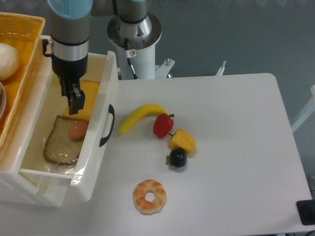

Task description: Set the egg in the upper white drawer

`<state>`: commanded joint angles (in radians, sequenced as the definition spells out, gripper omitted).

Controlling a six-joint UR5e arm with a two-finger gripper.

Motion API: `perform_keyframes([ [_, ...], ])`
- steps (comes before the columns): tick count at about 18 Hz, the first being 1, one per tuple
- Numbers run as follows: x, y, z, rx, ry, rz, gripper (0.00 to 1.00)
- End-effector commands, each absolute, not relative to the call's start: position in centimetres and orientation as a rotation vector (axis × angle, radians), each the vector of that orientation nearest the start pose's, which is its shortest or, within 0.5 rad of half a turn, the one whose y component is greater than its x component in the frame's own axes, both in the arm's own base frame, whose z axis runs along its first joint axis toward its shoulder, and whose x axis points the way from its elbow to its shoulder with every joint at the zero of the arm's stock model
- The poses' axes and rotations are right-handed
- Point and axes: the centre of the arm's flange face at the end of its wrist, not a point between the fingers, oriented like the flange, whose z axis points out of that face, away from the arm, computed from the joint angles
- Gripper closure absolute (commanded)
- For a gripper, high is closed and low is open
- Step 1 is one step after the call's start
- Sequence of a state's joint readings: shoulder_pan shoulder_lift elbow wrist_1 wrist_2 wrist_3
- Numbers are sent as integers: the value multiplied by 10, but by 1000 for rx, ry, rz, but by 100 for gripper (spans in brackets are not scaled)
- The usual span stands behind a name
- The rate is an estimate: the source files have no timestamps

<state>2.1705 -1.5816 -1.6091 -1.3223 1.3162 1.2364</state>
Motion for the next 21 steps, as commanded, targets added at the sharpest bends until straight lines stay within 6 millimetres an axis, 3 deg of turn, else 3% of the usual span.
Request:
perform_keyframes([
  [5,-182,493,509,-2660,800,-1,15],
  [7,-190,484,518,-2663,742,19,0],
  [14,-212,465,526,-2716,537,40,0],
  [21,-242,460,506,-2868,482,151,0],
])
